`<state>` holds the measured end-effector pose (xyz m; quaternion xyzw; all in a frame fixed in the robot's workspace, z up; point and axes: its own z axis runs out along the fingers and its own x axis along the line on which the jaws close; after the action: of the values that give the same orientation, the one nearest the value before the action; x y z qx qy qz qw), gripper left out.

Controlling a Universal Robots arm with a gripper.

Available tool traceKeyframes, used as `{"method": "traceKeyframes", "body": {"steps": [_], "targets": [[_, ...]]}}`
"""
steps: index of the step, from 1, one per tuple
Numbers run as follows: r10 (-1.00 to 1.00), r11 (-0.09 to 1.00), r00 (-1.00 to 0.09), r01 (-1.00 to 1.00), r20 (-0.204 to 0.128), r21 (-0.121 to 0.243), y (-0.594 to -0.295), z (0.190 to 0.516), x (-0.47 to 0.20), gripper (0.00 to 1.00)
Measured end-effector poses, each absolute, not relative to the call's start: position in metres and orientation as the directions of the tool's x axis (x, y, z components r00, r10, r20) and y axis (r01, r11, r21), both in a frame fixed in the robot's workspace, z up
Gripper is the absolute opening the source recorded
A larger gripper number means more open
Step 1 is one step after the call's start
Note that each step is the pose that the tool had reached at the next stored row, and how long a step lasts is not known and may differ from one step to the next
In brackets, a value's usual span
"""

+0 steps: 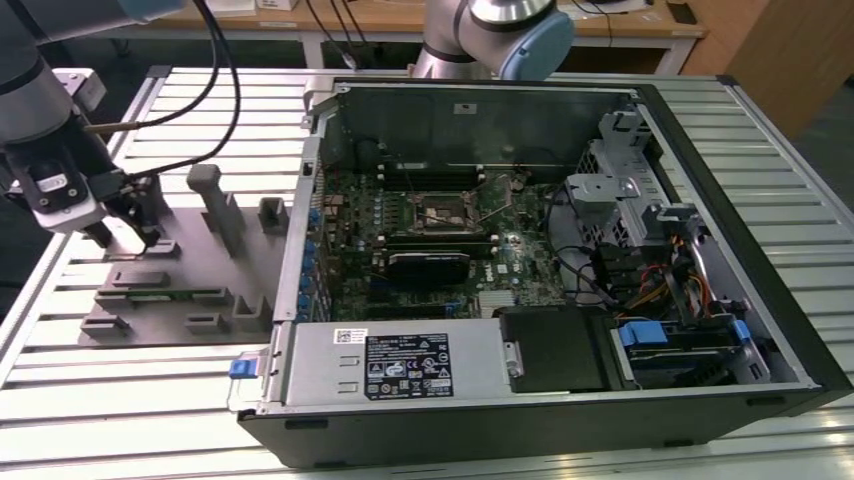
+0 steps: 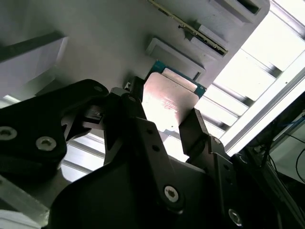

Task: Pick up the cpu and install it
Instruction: 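Pick up the cpu and move it towards the insertion slot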

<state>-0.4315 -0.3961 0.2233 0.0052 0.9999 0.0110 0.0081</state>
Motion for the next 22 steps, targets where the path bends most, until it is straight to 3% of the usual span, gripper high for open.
{"method": "traceKeyframes", "body": {"steps": [22], "targets": [[0.011,1.000,-1.000,0.010,-0.023,0.022,-0.396,0.264,-0.431,0.54]]}}
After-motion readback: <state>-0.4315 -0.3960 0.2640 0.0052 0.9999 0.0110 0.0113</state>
